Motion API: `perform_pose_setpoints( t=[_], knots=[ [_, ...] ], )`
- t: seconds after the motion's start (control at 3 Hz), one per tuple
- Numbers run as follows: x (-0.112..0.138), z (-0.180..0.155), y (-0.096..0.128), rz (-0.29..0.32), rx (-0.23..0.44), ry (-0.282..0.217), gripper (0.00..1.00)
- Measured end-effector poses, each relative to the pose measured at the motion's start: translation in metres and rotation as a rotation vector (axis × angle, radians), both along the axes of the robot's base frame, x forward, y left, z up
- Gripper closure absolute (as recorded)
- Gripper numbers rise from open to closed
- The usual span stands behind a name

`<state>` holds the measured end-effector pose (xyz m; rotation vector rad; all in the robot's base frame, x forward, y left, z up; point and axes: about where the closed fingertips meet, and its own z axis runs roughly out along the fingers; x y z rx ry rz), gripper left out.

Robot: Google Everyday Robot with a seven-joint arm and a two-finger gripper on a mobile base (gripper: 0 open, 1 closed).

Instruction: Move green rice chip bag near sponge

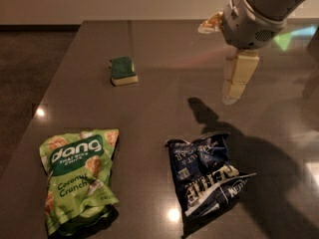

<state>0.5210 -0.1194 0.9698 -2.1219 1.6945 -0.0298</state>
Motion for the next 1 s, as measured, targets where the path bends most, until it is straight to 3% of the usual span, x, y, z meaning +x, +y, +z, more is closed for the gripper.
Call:
perform_pose_setpoints(
  t=[0.33,0.67,1.0],
  knots=[
    [0.002,-0.005,0.035,0.18,0.007,-0.013,0.0],
    [-0.015,-0.019,0.083,0.445,-0.011,-0.003,0.0],
    [-0.051,-0.038,0.125,0.656,-0.036,0.036,0.0]
  ],
)
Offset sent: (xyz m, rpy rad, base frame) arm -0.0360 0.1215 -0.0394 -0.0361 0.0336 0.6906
